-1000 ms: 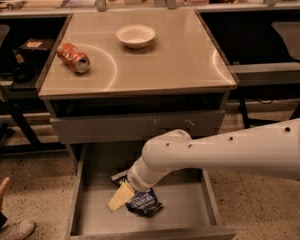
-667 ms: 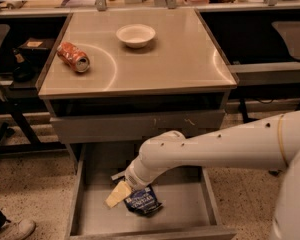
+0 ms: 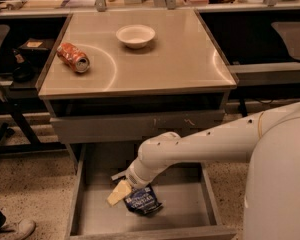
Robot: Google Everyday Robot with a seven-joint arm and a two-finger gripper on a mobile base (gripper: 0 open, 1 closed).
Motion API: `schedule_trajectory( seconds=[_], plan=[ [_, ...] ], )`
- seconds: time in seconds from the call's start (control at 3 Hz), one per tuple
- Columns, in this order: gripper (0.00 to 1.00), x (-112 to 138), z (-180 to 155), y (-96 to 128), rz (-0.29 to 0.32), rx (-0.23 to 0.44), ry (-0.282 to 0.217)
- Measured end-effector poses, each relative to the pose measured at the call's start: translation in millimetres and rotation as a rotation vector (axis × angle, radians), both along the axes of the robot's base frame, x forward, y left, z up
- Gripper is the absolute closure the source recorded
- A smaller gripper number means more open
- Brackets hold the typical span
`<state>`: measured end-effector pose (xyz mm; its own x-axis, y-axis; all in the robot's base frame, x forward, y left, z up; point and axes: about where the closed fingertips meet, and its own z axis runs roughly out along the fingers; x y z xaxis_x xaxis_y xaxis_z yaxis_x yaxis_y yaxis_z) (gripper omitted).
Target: Pick blue chip bag from middle drawer and place on counter
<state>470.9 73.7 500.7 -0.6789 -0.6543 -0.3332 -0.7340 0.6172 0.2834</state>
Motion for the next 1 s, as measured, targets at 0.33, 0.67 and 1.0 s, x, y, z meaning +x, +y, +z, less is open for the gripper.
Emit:
schedule_trajectory(
  seconds=[0.33,0.67,1.0],
  plan=[
    [0.0,10.0,-23.6,-16.2,-0.08,-0.016,0.001],
    [0.0,20.3,-47.0,-37.0,-0.161,-0.034,-0.005],
    [0.0,25.6,-64.8,-47.4,-0.201,-0.048,-0.005]
  ],
)
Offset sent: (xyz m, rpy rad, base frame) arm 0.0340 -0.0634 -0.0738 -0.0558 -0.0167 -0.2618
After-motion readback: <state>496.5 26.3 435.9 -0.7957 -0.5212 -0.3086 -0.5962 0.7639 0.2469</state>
